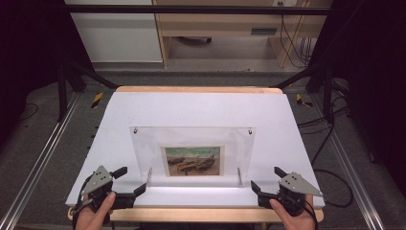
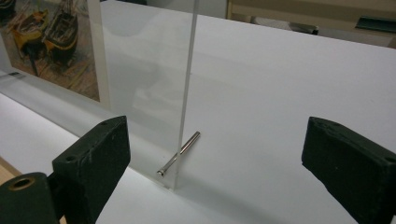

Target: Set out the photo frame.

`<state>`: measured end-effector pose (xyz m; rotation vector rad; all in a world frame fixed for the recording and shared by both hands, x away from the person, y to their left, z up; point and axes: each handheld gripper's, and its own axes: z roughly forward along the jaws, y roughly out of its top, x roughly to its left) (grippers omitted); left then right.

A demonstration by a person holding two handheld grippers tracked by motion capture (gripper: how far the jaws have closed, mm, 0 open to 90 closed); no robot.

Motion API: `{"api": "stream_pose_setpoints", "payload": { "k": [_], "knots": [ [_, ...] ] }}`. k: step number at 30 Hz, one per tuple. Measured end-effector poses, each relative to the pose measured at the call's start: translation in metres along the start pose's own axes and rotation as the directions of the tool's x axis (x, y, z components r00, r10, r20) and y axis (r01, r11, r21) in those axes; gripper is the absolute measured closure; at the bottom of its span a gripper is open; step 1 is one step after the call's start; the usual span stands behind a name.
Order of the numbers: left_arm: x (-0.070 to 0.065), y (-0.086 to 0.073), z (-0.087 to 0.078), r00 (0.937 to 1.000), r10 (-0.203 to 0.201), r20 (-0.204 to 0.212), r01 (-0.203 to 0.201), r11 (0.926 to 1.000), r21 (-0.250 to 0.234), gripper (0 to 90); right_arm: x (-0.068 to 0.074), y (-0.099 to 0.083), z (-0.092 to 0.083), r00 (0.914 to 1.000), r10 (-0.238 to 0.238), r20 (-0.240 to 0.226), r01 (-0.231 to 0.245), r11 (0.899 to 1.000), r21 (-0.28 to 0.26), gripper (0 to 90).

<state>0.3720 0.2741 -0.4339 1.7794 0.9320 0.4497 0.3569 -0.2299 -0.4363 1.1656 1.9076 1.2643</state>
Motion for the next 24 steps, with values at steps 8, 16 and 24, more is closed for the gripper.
{"api": "stream_pose_setpoints", "payload": {
  "k": [8,16,24],
  "knots": [
    [0.010,-0.002,-0.012,0.9986,-0.033,-0.041,0.032,0.9993,-0.021,4.8,-0.007,-0.005,-0.008,0.9984,0.007,0.055,-0.006,1.000,-0.014,10.0],
    [0.019,-0.003,-0.019,0.9936,-0.061,-0.095,0.057,0.9973,-0.045,5.2,-0.013,-0.008,-0.011,0.9954,0.014,0.095,-0.012,1.000,-0.019,10.8],
    [0.032,-0.005,-0.024,0.9836,-0.063,-0.169,0.056,0.9975,-0.043,6.8,-0.018,-0.012,-0.010,0.9905,0.034,0.133,-0.035,0.999,0.005,10.8]
  ]
}}
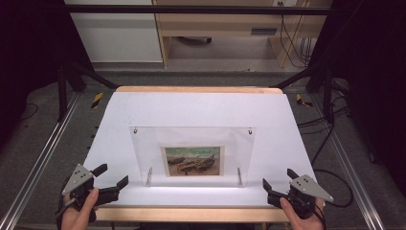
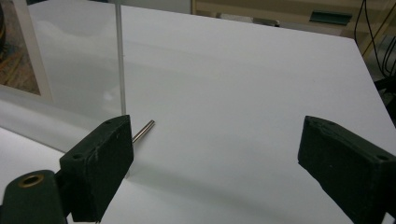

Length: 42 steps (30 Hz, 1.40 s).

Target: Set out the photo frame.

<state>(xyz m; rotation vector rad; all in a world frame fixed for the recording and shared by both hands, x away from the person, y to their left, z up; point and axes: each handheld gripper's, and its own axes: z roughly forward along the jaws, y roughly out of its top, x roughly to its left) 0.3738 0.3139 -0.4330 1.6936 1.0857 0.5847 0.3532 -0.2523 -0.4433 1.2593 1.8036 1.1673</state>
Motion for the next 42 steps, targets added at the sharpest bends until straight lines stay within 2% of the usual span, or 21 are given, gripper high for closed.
{"api": "stream_pose_setpoints", "payload": {
  "k": [5,9,16,29,37,42],
  "knots": [
    [0.005,-0.001,0.001,0.9998,0.008,-0.020,-0.008,0.9998,0.019,7.4,-0.003,-0.002,0.002,1.0000,0.006,-0.001,-0.006,1.000,0.016,11.7],
    [0.010,-0.002,0.004,0.9991,0.016,-0.040,-0.014,0.9989,0.044,7.4,-0.006,-0.003,0.005,0.9995,0.030,0.009,-0.030,0.999,0.027,12.7],
    [0.019,-0.004,0.012,0.9965,0.035,-0.076,-0.029,0.9964,0.079,7.4,-0.011,-0.004,0.014,0.9987,0.023,0.045,-0.025,0.998,0.052,13.5],
    [0.028,-0.005,0.028,0.9941,0.052,-0.095,-0.039,0.9911,0.127,7.4,-0.020,-0.003,0.034,0.9953,0.012,0.096,-0.021,0.995,0.095,13.9],
    [0.032,-0.004,0.038,0.9927,0.063,-0.103,-0.049,0.9896,0.135,7.4,-0.024,-0.001,0.045,0.9943,0.010,0.106,-0.021,0.994,0.106,13.4],
    [0.037,-0.003,0.049,0.9913,0.067,-0.113,-0.050,0.9883,0.144,7.4,-0.031,0.002,0.057,0.9917,0.007,0.128,-0.022,0.993,0.114,13.5]
  ]
}}
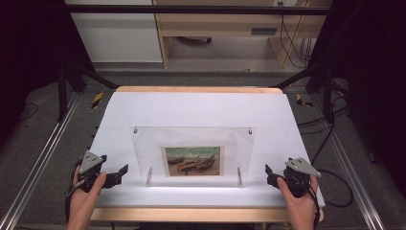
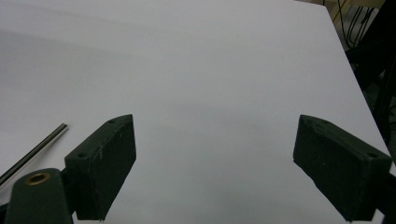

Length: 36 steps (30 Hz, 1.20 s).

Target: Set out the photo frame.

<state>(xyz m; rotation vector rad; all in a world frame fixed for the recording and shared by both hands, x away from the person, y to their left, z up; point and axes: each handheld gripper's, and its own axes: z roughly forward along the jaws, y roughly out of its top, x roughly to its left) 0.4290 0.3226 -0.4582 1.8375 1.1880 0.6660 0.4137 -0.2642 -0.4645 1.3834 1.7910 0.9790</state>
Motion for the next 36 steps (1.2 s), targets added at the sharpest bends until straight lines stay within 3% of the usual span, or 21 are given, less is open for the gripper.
{"api": "stream_pose_setpoints", "payload": {
  "k": [12,27,32,36],
  "knots": [
    [0.009,0.007,0.025,0.9997,-0.024,-0.007,0.024,0.9993,0.029,7.6,-0.005,0.008,0.021,0.9999,0.013,0.011,-0.014,0.999,0.036,13.0],
    [0.021,0.010,0.043,0.9985,-0.055,-0.010,0.055,0.9972,0.051,7.8,-0.016,0.013,0.038,0.9980,0.056,0.029,-0.058,0.997,0.060,12.5],
    [0.026,0.010,0.045,0.9932,-0.116,0.010,0.115,0.9916,0.059,7.7,-0.020,0.018,0.050,0.9928,0.118,0.022,-0.120,0.982,0.146,12.5],
    [0.028,0.010,0.042,0.9897,-0.142,0.018,0.141,0.9881,0.062,7.4,-0.023,0.017,0.054,0.9892,0.145,0.021,-0.147,0.970,0.192,12.9]
  ]
}}
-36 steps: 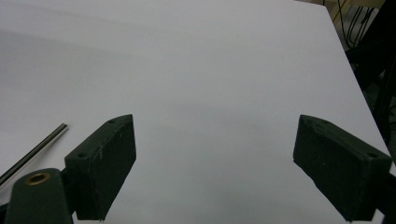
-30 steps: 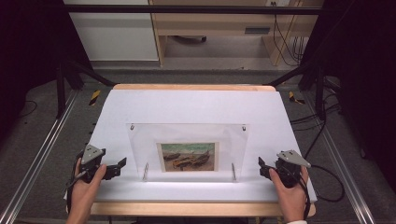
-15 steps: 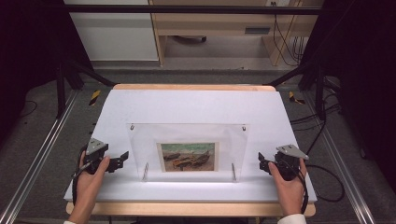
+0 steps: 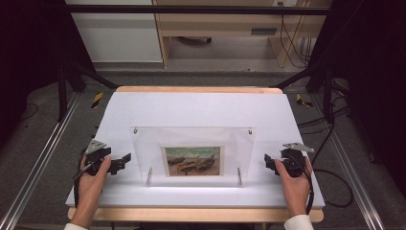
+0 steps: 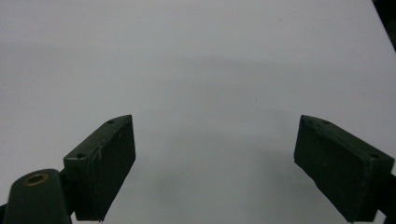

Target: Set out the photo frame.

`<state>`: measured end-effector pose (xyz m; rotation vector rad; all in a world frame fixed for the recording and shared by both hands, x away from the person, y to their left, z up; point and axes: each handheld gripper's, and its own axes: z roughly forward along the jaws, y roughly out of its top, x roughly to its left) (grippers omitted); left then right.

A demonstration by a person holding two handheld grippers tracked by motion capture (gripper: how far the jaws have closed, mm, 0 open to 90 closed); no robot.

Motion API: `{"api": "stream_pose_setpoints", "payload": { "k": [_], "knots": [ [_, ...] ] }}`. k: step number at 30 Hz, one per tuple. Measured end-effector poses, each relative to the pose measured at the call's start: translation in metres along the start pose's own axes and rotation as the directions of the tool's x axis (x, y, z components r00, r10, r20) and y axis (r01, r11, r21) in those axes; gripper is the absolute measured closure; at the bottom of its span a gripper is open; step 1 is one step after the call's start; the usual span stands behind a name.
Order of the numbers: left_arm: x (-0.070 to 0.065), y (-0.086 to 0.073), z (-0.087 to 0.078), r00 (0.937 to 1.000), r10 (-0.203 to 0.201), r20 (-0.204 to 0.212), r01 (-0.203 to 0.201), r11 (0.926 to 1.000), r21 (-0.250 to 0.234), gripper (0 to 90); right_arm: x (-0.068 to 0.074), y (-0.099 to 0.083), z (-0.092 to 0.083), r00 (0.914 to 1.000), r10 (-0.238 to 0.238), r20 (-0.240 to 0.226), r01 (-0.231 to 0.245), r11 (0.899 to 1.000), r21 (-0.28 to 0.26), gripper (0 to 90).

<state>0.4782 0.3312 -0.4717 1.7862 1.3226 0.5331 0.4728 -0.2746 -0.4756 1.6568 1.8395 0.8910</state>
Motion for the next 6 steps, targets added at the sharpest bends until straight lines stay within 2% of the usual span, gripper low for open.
{"api": "stream_pose_setpoints", "payload": {
  "k": [6],
  "knots": [
    [0.0015,-0.0002,-0.0041,0.9999,-0.014,0.001,0.014,0.9998,-0.011,7.3,-0.0004,-0.0020,0.0006,0.9999,-0.012,-0.009,0.012,1.000,0.007,12.8]
  ]
}}
